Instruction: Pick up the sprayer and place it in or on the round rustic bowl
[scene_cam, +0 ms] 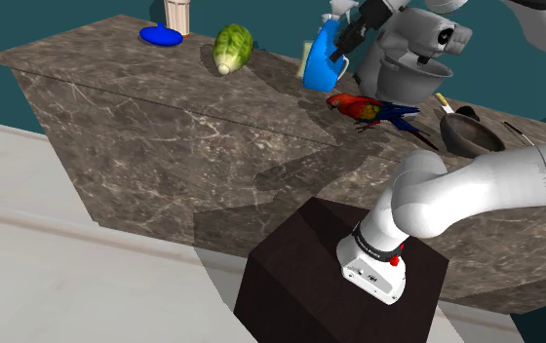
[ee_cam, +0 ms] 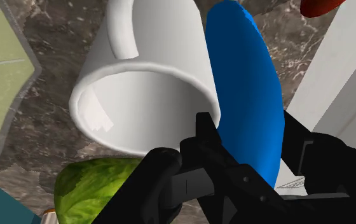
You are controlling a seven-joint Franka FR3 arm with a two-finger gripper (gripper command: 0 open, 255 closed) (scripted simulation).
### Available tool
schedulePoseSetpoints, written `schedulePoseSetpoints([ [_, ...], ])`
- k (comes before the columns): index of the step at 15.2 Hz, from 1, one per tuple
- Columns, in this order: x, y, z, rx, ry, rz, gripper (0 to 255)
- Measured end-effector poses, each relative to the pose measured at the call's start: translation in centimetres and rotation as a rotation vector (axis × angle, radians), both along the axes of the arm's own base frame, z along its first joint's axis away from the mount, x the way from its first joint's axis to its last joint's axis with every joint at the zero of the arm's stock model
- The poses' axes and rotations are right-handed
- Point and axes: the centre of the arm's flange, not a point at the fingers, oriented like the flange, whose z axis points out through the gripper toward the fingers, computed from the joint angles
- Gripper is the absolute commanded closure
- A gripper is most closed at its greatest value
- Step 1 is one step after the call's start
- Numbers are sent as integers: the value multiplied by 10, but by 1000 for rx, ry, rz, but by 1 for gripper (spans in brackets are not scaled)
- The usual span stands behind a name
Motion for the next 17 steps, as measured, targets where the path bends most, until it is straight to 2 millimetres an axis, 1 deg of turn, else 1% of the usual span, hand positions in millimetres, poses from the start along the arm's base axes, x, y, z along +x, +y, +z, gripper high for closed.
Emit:
schedulePoseSetpoints([
  [4, 1, 1, 19, 0, 0, 0, 255],
  [17, 0, 1, 89, 0, 0, 0, 255],
])
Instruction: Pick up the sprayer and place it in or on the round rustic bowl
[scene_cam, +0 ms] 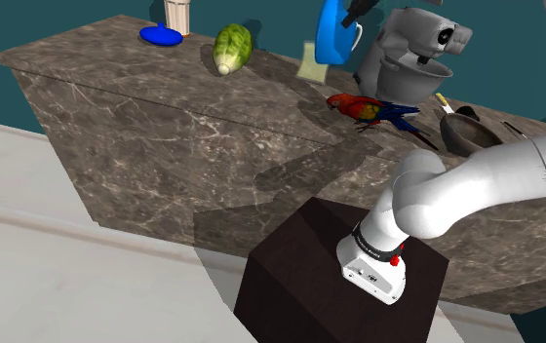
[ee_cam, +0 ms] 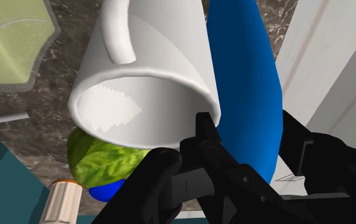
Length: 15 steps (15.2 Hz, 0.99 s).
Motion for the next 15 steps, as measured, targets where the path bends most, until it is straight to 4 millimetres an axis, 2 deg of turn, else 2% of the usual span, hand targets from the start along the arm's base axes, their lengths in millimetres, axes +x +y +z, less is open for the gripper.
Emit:
schedulePoseSetpoints([
  [3, 0, 0, 13, 0, 0, 0, 255],
  [5, -14, -7, 16, 0, 0, 0, 255],
  [15, -129, -66, 13, 0, -1, -1, 255],
])
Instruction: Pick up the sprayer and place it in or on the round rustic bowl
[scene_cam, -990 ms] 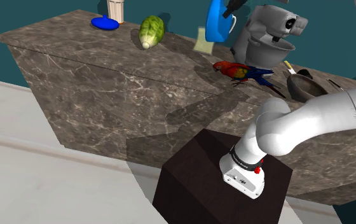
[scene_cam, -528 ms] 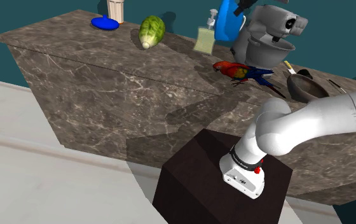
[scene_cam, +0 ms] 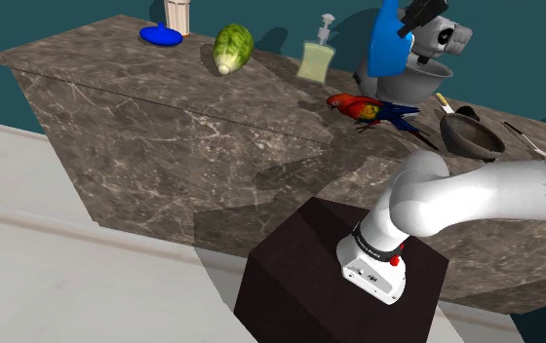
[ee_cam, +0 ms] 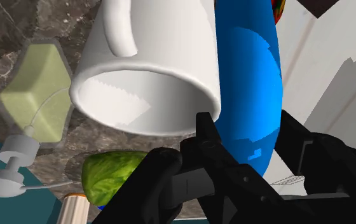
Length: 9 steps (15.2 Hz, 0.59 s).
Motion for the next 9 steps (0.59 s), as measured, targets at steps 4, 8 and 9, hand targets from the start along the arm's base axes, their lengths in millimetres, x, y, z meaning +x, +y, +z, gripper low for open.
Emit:
schedulePoseSetpoints([
  [4, -47, -22, 4, 0, -1, 1, 255],
  [8, -93, -46, 2, 1, -7, 5, 255],
  [9, -105, -52, 0, 2, -6, 7, 255],
])
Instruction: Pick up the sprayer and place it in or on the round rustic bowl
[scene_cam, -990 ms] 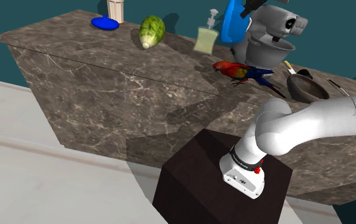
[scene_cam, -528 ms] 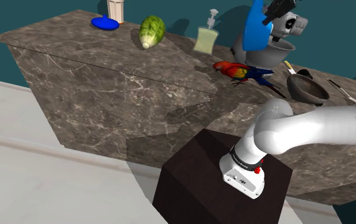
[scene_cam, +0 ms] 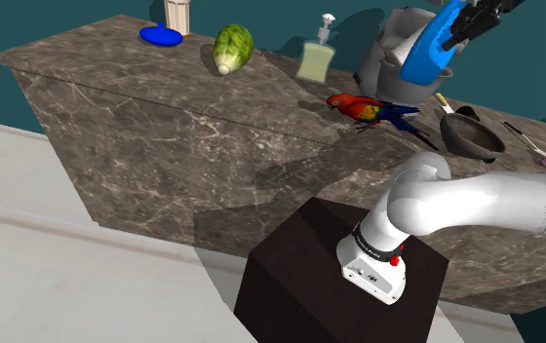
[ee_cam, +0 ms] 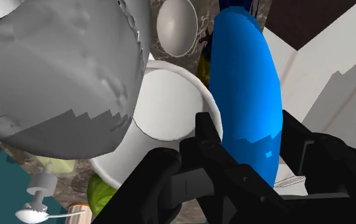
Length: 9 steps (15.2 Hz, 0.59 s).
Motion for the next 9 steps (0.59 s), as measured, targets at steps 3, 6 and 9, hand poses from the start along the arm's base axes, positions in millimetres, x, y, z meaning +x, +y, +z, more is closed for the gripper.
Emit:
schedulePoseSetpoints([
  [3, -33, -17, 1, 10, -9, 11, 255],
  [6, -73, -35, 2, 2, -1, 1, 255],
  [9, -109, -54, -2, -2, 4, -6, 255],
])
